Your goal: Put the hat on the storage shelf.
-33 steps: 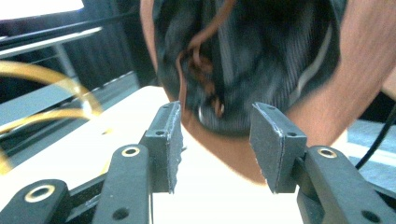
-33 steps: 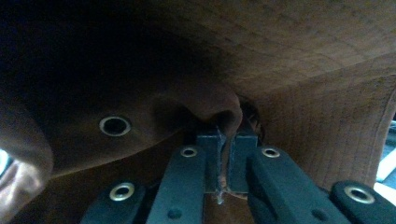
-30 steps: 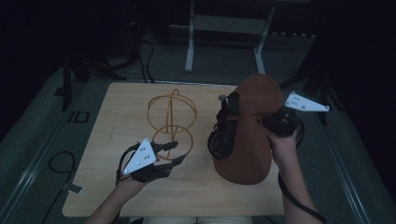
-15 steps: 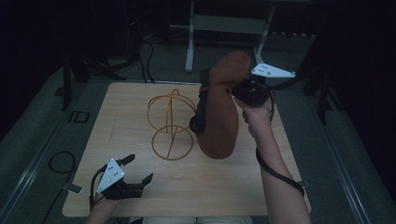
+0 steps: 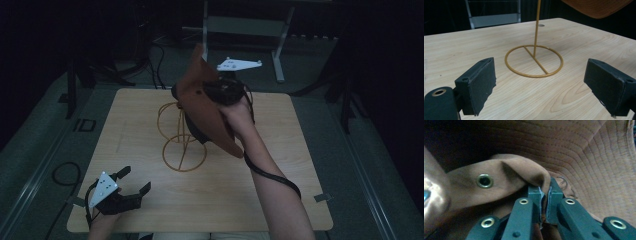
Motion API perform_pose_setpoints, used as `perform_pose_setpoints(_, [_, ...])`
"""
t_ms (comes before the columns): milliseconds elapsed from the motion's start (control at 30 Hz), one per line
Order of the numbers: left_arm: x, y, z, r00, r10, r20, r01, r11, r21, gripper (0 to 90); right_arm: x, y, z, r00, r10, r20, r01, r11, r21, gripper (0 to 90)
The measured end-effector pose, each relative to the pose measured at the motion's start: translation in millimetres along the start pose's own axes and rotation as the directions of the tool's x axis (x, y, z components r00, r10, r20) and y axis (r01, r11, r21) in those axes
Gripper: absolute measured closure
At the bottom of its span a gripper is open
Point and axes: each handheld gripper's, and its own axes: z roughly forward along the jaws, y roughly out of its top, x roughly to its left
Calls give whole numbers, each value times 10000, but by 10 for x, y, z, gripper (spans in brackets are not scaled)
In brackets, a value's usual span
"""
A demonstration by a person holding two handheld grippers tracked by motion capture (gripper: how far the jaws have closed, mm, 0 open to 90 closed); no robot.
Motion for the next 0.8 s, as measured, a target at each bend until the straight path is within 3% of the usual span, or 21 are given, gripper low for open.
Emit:
perform_pose_setpoints(67, [9, -10, 2, 10000, -62, 11, 62, 10000, -36, 115, 60, 2, 159, 9997, -220, -66, 223, 9989, 409, 840])
perform_pose_setpoints(233, [37, -26, -1, 9992, -385, 112, 386, 9992, -130, 125, 127, -7, 368, 9989, -465, -20, 465, 9942, 967, 817])
perform_pose_setpoints(333, [40, -44, 4, 9986, -491, 218, 493, 9987, -105, 125, 179, -24, 492, 9962, -831, 243, 789, 9870, 1399, 778])
perform_pose_setpoints(433, [38, -59, 14, 9986, -462, 272, 463, 9989, -14, 125, 219, -51, 634, 9925, -1147, 427, 1048, 9767, 1870, 588])
perform_pose_setpoints(667, [51, -73, 8, 9979, -607, 244, 609, 9981, -80, 125, 324, -107, 819, 9843, -1547, 846, 1316, 9638, 2317, 395])
perform_pose_setpoints(767, [59, -77, 11, 9975, -663, 244, 665, 9977, -84, 125, 342, -141, 894, 9801, -1753, 927, 1448, 9520, 2697, 212])
perform_pose_setpoints(800, [57, -77, 13, 9973, -684, 262, 686, 9976, -73, 125, 360, -162, 926, 9749, -1982, 1014, 1637, 9468, 2771, 173])
